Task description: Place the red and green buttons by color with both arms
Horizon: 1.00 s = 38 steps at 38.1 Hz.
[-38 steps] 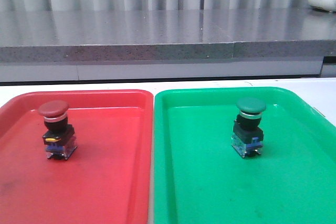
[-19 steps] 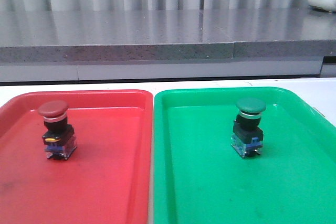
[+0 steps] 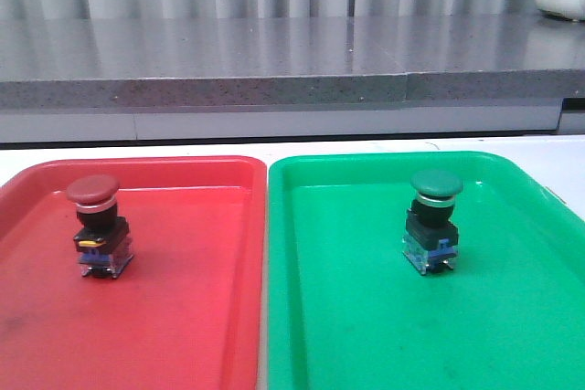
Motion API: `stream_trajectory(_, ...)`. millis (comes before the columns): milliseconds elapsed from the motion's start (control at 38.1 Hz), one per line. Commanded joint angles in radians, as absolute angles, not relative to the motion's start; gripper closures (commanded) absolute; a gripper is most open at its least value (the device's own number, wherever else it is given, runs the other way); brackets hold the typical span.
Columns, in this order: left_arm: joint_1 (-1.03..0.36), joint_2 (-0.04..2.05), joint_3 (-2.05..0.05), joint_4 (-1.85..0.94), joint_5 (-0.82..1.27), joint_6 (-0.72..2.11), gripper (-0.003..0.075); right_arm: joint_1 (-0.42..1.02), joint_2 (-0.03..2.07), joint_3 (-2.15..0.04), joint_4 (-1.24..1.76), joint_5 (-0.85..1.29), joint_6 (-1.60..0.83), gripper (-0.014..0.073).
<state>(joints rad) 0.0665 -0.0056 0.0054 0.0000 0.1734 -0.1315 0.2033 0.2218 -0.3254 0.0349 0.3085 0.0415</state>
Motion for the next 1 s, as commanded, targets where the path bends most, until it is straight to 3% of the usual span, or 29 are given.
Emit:
stream_trajectory(0, 0.07, -0.023, 0.027, 0.0, 0.082, -0.14, 0.074, 0.196, 0.229, -0.354, 0.029, 0.227, 0.031, 0.0662)
stream_trajectory(289, 0.07, -0.023, 0.027, 0.0, 0.082, -0.14, 0.074, 0.089, 0.161, -0.166, 0.011, 0.076, 0.03, 0.0662)
stream_trajectory(552, 0.07, -0.023, 0.027, 0.0, 0.082, -0.14, 0.074, -0.036, -0.001, 0.022, 0.011, 0.071, 0.03, 0.0662)
stream_trajectory(972, 0.07, -0.021, 0.027, 0.0, 0.082, -0.14, 0.074, -0.057, -0.027, 0.021, 0.0, 0.144, 0.022, 0.0662)
